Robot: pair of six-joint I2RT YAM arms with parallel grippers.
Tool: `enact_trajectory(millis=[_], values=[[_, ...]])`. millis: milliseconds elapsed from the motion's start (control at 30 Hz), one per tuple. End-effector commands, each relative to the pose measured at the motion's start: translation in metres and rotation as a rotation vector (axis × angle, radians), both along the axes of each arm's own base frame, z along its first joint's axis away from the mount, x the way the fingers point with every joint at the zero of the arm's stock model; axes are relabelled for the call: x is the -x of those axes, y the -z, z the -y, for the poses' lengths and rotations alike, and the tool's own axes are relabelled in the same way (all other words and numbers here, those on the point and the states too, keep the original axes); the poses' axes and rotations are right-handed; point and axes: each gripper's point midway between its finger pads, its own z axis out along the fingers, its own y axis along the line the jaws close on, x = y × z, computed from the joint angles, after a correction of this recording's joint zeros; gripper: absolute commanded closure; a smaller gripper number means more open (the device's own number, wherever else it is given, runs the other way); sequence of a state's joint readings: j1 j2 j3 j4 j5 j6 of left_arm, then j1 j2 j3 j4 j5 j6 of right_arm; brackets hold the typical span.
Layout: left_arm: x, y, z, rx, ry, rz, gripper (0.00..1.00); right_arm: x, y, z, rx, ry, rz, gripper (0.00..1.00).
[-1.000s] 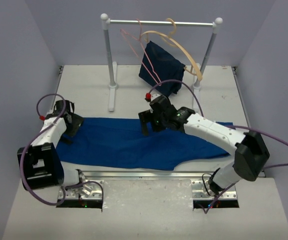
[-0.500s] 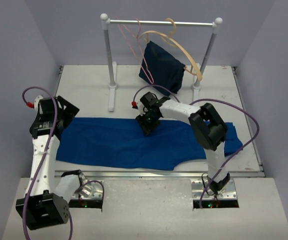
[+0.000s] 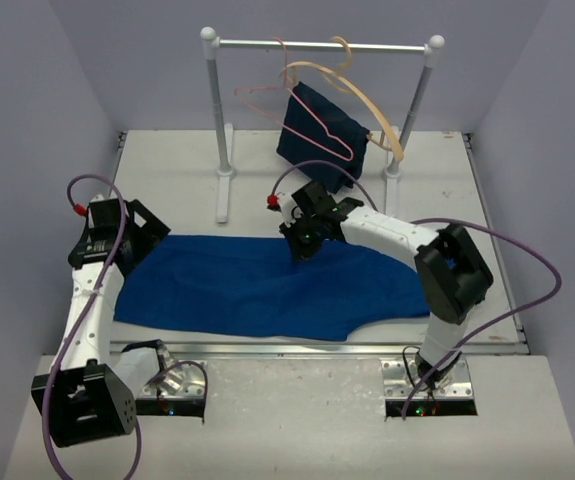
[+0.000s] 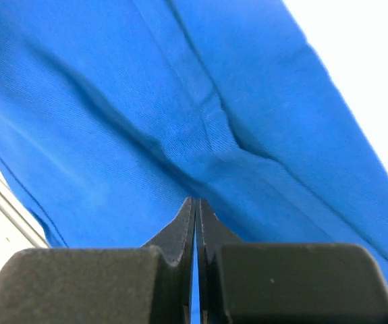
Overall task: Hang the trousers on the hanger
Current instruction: Flatten out the trousers at the center of the board.
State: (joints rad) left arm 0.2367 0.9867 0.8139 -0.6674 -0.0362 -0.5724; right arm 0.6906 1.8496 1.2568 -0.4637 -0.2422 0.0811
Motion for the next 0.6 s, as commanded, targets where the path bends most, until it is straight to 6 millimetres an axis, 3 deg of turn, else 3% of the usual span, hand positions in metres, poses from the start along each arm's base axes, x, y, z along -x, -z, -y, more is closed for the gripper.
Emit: enact_trajectory(millis=[0,100,133,233,267,433,567], values=[[-0.021,-0.003,0.009,0.032,0.051,0.065,0.0,-0.03,-0.051,-0.006,-0.096,0.058,0.229,1.0],[-0.029,0.0,0.012,0.036,0.058,0.063,0.0,-0.039,-0.056,-0.007,-0.095,0.064,0.267,1.0],[-0.032,0.002,0.013,0.037,0.064,0.056,0.0,-0.04,-0.053,-0.009,-0.086,0.057,0.256,0.96],[-0.037,0.012,0.024,0.053,0.094,0.017,0.0,-0.036,-0.026,-0.015,-0.032,0.004,0.153,0.52],[-0.038,0.013,0.027,0.053,0.101,0.014,0.0,-0.032,-0.014,-0.015,-0.01,-0.013,0.108,0.49],[-0.037,0.011,0.031,0.042,0.116,0.021,0.0,-0.022,0.031,-0.015,0.057,-0.057,-0.025,0.45],[-0.036,0.01,0.031,0.031,0.126,0.019,0.0,-0.009,0.041,-0.018,0.041,-0.091,-0.093,0.5]])
